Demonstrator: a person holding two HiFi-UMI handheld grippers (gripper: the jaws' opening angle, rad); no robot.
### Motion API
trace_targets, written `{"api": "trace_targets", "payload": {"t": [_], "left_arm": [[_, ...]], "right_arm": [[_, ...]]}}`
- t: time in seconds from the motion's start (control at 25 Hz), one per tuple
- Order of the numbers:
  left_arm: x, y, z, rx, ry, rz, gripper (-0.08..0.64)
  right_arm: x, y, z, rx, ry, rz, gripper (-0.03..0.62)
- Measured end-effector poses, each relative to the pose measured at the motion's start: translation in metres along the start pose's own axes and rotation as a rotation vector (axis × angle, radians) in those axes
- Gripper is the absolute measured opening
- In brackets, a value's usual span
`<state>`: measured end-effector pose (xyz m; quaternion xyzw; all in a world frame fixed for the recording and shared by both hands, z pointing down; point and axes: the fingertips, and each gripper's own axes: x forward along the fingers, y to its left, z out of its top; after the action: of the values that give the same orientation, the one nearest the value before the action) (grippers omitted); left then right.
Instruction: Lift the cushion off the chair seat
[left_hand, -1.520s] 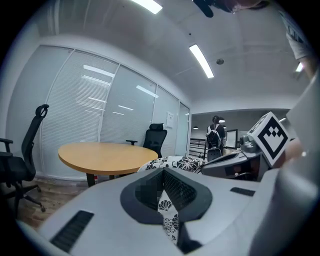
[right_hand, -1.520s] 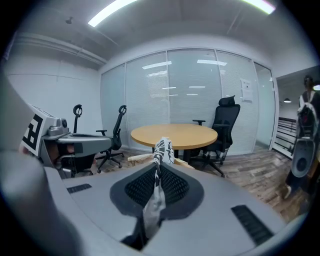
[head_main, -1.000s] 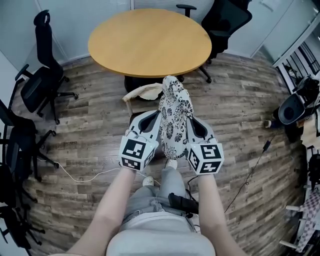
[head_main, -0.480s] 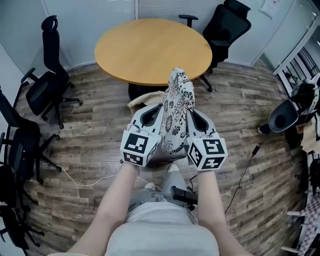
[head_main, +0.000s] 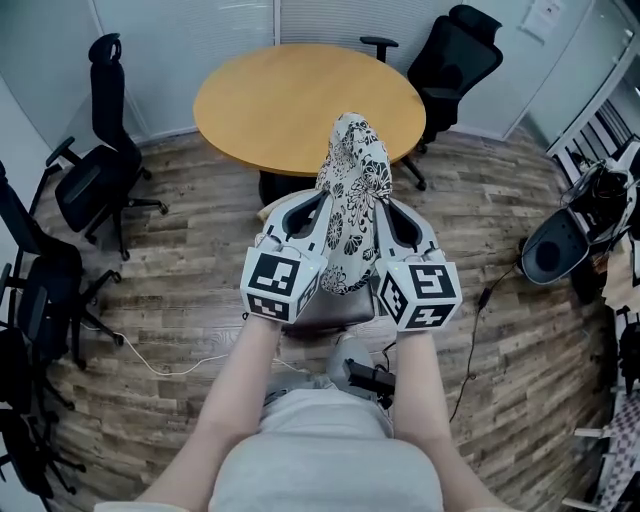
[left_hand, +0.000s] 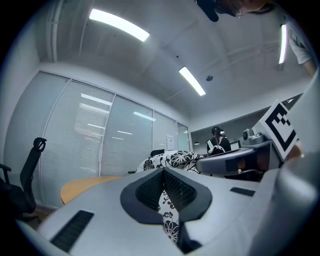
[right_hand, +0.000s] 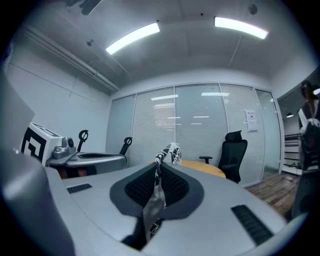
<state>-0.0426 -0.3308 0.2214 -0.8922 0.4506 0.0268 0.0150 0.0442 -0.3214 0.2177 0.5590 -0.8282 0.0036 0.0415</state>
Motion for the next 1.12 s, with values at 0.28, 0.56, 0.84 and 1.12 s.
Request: {"api": "trace_targets", "payload": {"t": [0.28,0.56,0.84,1.12], "left_arm": [[0.003,0.005,0.024,0.026,-0.042,0.015,0.005],[0.002,0.002,0.037,0.032,-0.072,0.021,0.005],[-0.004,-0.005,0.039,0.045,-0.077,0.014,0.005],[-0.011,-0.015,0.039,0.044,-0.076,0.006,0.005]], "right_arm": [[0.004,0.0,0.02,-0.032,-0.052,0.017,0.037],[0.0,-0.001,0.031,-0.055,-0.084,0.014,0.037],[-0.01,0.001,0.036,-0.075,-0.112,0.015,0.037],[-0.021,0.004,0.039,-0.099,-0.127,0.018,0.037]]}}
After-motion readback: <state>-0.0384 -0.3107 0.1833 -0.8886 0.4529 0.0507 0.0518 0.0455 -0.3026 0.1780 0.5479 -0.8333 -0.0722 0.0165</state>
